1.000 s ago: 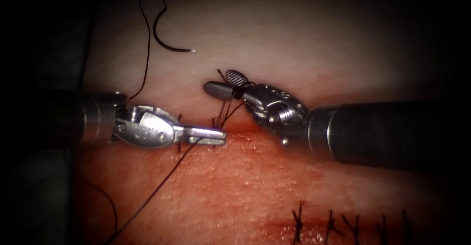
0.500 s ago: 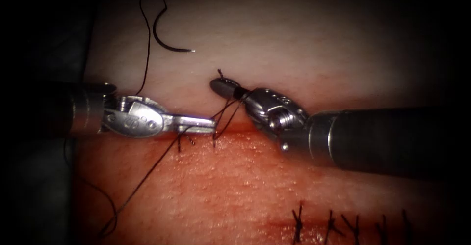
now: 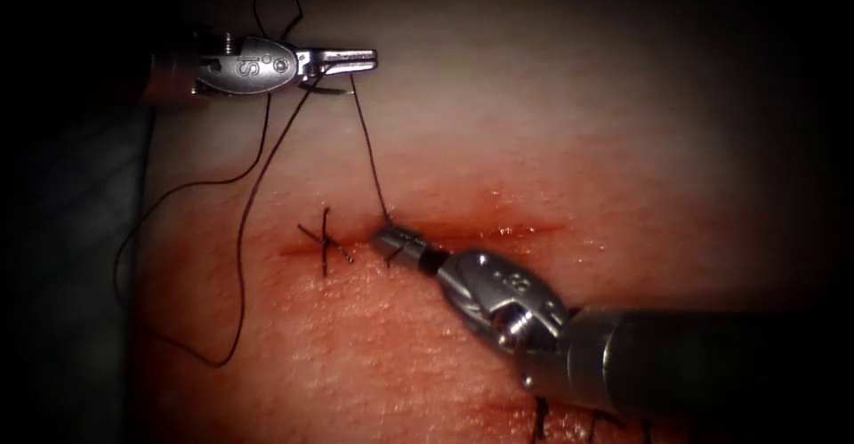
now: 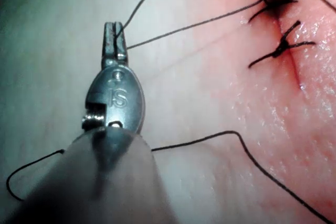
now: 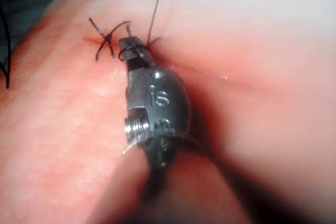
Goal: Wound Closure
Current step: Pull the right tool down and the left tool up to tie the suture.
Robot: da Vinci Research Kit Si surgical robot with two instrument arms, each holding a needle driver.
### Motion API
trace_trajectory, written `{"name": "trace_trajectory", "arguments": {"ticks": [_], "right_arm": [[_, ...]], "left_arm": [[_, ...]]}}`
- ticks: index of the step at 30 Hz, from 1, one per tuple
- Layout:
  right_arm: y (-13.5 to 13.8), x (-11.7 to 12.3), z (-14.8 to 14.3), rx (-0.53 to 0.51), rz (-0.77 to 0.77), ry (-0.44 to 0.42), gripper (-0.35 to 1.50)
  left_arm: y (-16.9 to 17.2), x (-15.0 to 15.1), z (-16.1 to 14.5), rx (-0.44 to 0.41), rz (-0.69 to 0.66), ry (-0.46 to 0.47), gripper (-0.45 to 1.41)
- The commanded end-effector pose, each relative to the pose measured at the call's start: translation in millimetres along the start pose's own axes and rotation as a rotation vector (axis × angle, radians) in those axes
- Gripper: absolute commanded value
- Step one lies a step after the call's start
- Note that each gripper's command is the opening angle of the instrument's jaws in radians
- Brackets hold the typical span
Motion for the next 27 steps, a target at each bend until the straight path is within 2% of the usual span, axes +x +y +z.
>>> {"name": "trace_trajectory", "arguments": {"ticks": [1,6,12,14,15,16,17,18,20,23,27], "right_arm": [[-0.3,-0.8,0.0,0.003,-0.001,-0.001,-0.35],[-1.6,-1.6,-1.4,-0.008,-0.012,0.004,-0.35],[-2.3,-2.0,-2.0,0.022,-0.027,0.011,-0.35],[-2.2,-2.3,-1.9,0.065,-0.153,0.026,-0.35],[-2.2,-2.3,-1.9,0.065,-0.153,0.026,-0.35],[-2.0,-2.6,-1.9,0.129,-0.279,0.044,-0.35],[-2.0,-2.7,-1.9,0.145,-0.333,0.047,-0.35],[-1.9,-3.1,-1.9,0.195,-0.471,0.061,-0.35],[-1.8,-3.5,-2.0,0.254,-0.596,0.063,-0.35],[-1.8,-3.8,-2.0,0.297,-0.612,0.067,-0.35],[-2.8,-4.8,-2.5,0.343,-0.622,0.027,-0.35]], "left_arm": [[-0.7,-0.9,0.8,0.010,0.001,-0.005,-0.45],[-4.6,-3.4,1.1,0.094,-0.018,-0.007,-0.45],[-6.4,-4.5,1.3,0.136,-0.010,-0.004,-0.45],[-7.0,-5.0,1.9,0.155,0.012,-0.008,-0.45],[-7.0,-5.0,1.9,0.155,0.012,-0.008,-0.45],[-7.6,-5.4,2.4,0.178,0.033,-0.009,-0.45],[-7.8,-5.6,2.6,0.187,0.044,-0.011,-0.45],[-8.3,-6.0,3.0,0.203,0.060,-0.014,-0.45],[-9.1,-6.6,3.5,0.230,0.082,-0.018,-0.45],[-10.5,-7.8,3.8,0.259,0.097,-0.030,-0.45],[-12.0,-9.2,3.1,0.281,0.096,-0.054,-0.45]]}}
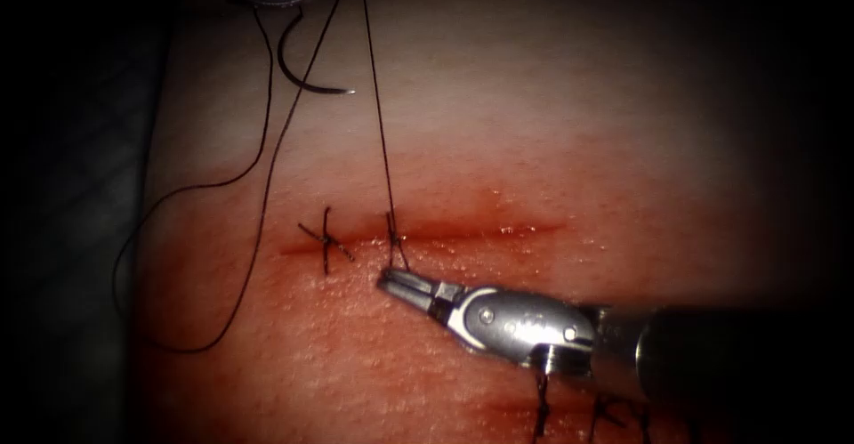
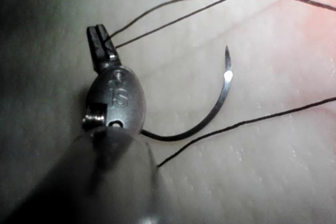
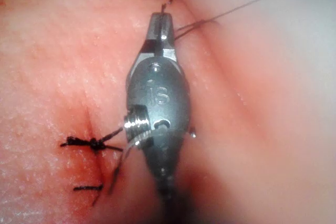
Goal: Wound Closure
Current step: Pull the right tool down and the left tool up to tie the suture, then with the right hand, cut the suture.
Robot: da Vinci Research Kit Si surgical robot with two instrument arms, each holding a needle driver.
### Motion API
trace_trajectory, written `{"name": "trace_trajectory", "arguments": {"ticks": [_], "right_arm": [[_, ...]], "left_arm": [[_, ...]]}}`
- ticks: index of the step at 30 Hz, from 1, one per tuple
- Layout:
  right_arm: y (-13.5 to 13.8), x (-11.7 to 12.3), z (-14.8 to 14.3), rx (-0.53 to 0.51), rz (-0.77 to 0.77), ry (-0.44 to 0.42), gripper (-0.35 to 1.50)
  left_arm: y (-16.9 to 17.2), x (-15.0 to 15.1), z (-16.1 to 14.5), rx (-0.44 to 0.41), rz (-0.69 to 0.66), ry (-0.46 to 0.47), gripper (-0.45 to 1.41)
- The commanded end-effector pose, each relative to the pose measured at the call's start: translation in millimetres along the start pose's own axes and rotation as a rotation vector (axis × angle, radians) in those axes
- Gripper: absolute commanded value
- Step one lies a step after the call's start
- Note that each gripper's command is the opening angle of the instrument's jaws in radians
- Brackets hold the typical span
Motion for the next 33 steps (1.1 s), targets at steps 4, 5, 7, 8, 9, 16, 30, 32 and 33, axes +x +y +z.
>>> {"name": "trace_trajectory", "arguments": {"ticks": [4,5,7,8,9,16,30,32,33], "right_arm": [[-2.4,-0.4,0.6,0.075,-0.006,0.014,-0.35],[-2.6,-0.3,0.9,0.084,-0.005,0.019,-0.35],[-3.1,-0.1,1.9,0.108,-0.004,0.022,-0.35],[-3.4,-0.1,2.4,0.113,-0.004,0.013,-0.35],[-3.5,-0.1,2.6,0.114,-0.005,0.009,-0.35],[-3.0,-1.3,3.4,0.051,0.171,-0.007,-0.35],[1.7,3.2,0.8,0.079,0.024,-0.095,1.48],[2.5,3.8,0.5,0.124,0.035,-0.079,1.48],[3.2,4.2,0.2,0.134,0.042,-0.071,1.48]], "left_arm": [[-0.8,-1.3,-0.2,0.008,0.009,-0.014,-0.45],[-0.8,-1.3,-0.3,0.010,0.009,-0.014,-0.45],[-1.0,-1.4,-0.8,0.017,0.008,-0.019,-0.45],[-1.1,-1.4,-0.8,0.018,0.009,-0.023,-0.45],[-1.1,-1.4,-0.8,0.019,0.009,-0.025,-0.45],[-0.6,-1.0,-1.0,0.015,0.011,-0.003,-0.45],[5.4,15.0,-11.4,-0.113,-0.168,0.177,-0.45],[6.0,17.4,-12.1,-0.114,-0.149,0.182,-0.45],[6.7,19.2,-12.7,-0.114,-0.145,0.189,-0.45]]}}
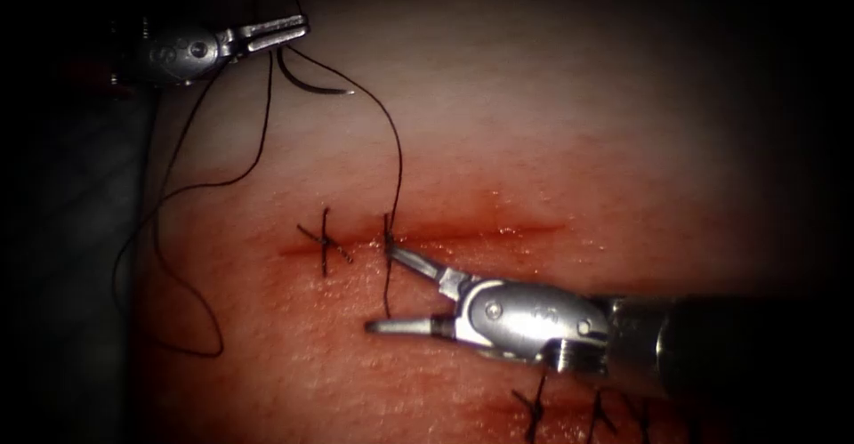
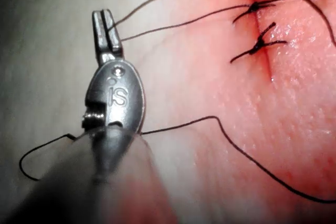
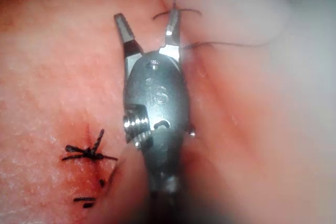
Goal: Wound Closure
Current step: With the right hand, cut the suture.
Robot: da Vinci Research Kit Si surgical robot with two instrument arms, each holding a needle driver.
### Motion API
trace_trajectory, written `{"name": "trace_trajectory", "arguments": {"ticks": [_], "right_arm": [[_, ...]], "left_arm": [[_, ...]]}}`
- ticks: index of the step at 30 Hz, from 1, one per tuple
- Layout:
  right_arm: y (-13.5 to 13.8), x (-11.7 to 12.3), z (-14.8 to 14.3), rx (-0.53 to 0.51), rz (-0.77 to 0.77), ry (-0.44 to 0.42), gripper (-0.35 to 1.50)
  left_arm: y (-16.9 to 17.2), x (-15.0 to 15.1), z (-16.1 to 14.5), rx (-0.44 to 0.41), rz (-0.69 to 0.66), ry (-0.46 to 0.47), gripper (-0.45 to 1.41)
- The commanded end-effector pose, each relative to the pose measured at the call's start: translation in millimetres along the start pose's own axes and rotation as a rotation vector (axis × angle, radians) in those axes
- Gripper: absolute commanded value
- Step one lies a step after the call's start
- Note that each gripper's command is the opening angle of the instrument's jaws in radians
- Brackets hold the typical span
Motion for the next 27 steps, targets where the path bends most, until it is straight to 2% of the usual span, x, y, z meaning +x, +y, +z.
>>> {"name": "trace_trajectory", "arguments": {"ticks": [1,3,4,5,6,7,8,9,10,12,14,21,27], "right_arm": [[0.8,0.0,0.3,0.001,0.031,0.009,1.48],[1.5,0.2,0.0,0.028,0.112,0.020,1.35],[1.7,0.1,-0.1,0.045,0.176,0.027,1.18],[1.8,0.1,-0.2,0.050,0.247,0.028,0.91],[1.9,0.0,-0.3,0.023,0.324,0.020,0.42],[1.9,0.0,-0.3,0.011,0.330,0.016,0.27],[2.1,0.0,-0.2,0.002,0.379,0.014,0.29],[2.2,0.0,-0.1,0.003,0.379,0.008,0.59],[2.4,0.0,0.0,0.005,0.393,-0.006,0.71],[2.8,0.3,0.6,-0.029,0.404,-0.043,1.20],[3.1,0.6,1.0,-0.075,0.409,-0.066,1.35],[5.0,0.5,2.4,-0.159,0.385,-0.097,1.30],[6.0,-0.1,3.6,-0.216,0.289,-0.026,1.26]], "left_arm": [[0.7,1.2,0.4,-0.004,0.007,0.000,-0.45],[1.8,3.8,0.2,-0.021,0.015,-0.001,-0.45],[2.1,4.8,0.2,-0.024,0.014,-0.001,-0.45],[2.5,5.9,0.1,-0.026,0.030,0.000,-0.45],[2.7,7.2,-0.1,-0.028,0.038,0.002,-0.45],[2.8,8.0,-0.2,-0.029,0.042,0.004,-0.45],[3.0,9.0,-0.3,-0.032,0.052,0.006,-0.45],[3.3,10.1,-0.6,-0.034,0.067,0.009,-0.45],[3.4,10.6,-0.7,-0.035,0.067,0.009,-0.45],[3.9,12.6,-1.0,-0.038,0.089,0.011,-0.45],[4.2,13.7,-1.0,-0.038,0.100,0.012,-0.45],[4.7,16.6,-1.5,-0.043,0.126,0.016,-0.45],[4.8,18.1,-1.7,-0.045,0.147,0.017,-0.45]]}}
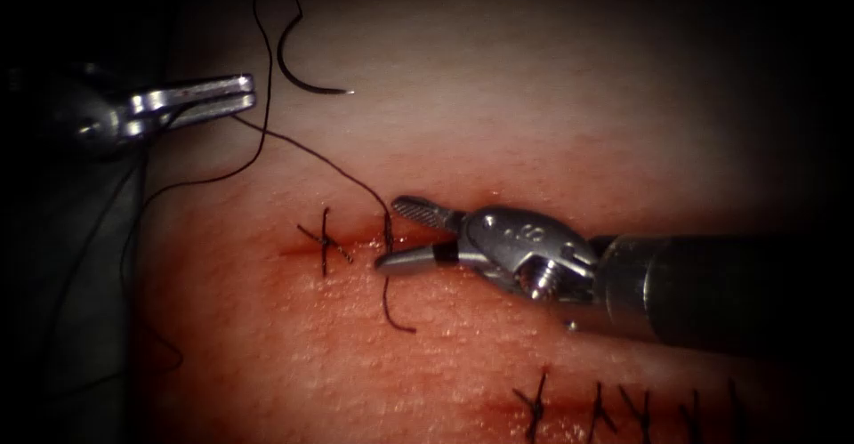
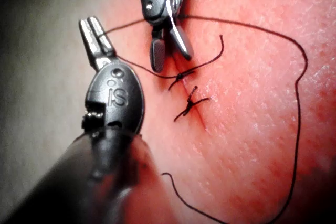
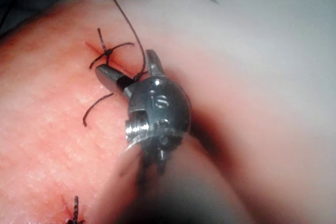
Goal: Wound Closure
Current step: With the right hand, cut the suture.
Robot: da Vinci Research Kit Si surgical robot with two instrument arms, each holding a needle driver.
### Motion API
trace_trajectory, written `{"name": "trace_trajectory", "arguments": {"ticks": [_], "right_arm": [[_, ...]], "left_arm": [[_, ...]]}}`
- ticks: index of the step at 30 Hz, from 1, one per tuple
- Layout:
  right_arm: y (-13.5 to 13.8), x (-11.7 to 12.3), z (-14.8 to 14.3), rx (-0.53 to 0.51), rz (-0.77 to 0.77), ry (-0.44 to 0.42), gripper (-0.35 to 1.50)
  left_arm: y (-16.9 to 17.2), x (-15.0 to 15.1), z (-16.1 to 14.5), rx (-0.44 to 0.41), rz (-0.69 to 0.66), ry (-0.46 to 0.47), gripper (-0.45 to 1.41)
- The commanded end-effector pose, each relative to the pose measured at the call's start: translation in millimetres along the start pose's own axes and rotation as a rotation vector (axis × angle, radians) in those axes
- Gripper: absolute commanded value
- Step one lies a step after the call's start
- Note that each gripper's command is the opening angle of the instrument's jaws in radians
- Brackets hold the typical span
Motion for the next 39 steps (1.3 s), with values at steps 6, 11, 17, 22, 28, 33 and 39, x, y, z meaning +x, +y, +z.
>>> {"name": "trace_trajectory", "arguments": {"ticks": [6,11,17,22,28,33,39], "right_arm": [[-0.8,-0.9,3.4,-0.049,-0.138,0.070,1.31],[-0.5,-1.3,5.4,-0.085,-0.193,0.085,1.20],[-0.9,-1.4,6.8,-0.109,-0.192,0.104,1.26],[-1.8,-1.3,7.1,-0.118,-0.191,0.113,1.35],[-2.6,-1.3,6.9,-0.119,-0.198,0.113,1.38],[-3.2,-1.6,6.5,-0.115,-0.201,0.114,1.41],[-3.4,-0.8,6.2,-0.110,-0.218,0.111,1.35]], "left_arm": [[-0.1,-0.4,0.9,0.003,0.004,0.000,-0.45],[0.2,0.7,0.9,0.002,0.006,0.001,-0.45],[0.4,1.4,1.8,0.006,0.006,0.009,-0.45],[0.3,1.2,2.0,0.007,0.005,0.012,-0.45],[0.0,1.3,2.0,0.006,0.019,0.014,-0.45],[-0.4,1.7,2.0,0.006,0.027,0.016,-0.45],[-0.2,1.7,2.2,0.006,0.028,0.018,-0.45]]}}
